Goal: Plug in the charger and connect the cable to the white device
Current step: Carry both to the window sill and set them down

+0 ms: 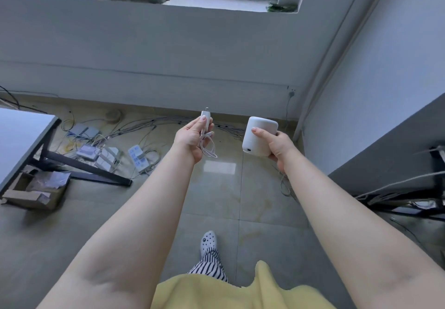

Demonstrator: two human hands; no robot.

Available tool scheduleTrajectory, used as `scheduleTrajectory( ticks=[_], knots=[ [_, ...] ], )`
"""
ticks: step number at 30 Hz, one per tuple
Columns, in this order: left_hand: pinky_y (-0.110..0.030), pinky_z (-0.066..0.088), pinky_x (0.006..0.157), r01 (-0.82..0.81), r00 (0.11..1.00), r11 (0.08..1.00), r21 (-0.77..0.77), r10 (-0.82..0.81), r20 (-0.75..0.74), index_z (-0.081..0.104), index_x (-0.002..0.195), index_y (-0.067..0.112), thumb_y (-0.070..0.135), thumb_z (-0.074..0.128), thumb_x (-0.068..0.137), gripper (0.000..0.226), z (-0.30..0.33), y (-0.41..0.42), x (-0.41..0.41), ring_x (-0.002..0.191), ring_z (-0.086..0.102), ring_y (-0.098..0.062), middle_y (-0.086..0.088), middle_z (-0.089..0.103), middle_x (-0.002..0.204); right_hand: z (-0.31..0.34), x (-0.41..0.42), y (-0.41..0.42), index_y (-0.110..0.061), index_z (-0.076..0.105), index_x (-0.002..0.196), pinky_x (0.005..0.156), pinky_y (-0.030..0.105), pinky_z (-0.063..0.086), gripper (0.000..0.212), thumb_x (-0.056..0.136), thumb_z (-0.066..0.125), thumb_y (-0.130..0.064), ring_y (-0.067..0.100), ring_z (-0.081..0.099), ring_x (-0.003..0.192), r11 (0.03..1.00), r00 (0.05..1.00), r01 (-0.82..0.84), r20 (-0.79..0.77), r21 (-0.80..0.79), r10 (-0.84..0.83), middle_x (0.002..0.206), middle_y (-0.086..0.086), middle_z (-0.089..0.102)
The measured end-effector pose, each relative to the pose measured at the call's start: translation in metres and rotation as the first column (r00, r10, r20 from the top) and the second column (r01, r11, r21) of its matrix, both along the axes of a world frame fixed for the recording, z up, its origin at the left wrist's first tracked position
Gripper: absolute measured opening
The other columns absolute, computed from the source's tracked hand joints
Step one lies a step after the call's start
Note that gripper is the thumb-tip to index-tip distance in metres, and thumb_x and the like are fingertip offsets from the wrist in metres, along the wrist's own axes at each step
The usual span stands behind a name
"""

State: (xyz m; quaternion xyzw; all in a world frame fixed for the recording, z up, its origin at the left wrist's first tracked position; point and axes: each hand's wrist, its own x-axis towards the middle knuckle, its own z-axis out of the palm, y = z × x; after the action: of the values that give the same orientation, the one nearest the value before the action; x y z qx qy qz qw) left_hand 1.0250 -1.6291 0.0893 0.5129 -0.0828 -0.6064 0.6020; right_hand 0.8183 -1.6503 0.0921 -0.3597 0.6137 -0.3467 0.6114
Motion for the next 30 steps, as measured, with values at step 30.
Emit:
scheduleTrajectory(
  ticks=[30],
  knots=[
    [-0.026,0.054,0.073,-0.05,0.999,0.999,-0.001,0.05,0.012,0.056,0.128,-0.006,0.009,0.06,0.09,0.041,0.006,-0.38,0.074,0.075,0.066,-0.015,0.0,0.073,0.066,0.002,0.078,-0.403,-0.012,0.057,0.122,0.078,0.031,0.053,0.059,0.073,0.079,-0.038,0.022,0.065,0.1,0.997,0.997,-0.082,0.014,0.007,0.082,0.114,0.005,0.066]
  ],
)
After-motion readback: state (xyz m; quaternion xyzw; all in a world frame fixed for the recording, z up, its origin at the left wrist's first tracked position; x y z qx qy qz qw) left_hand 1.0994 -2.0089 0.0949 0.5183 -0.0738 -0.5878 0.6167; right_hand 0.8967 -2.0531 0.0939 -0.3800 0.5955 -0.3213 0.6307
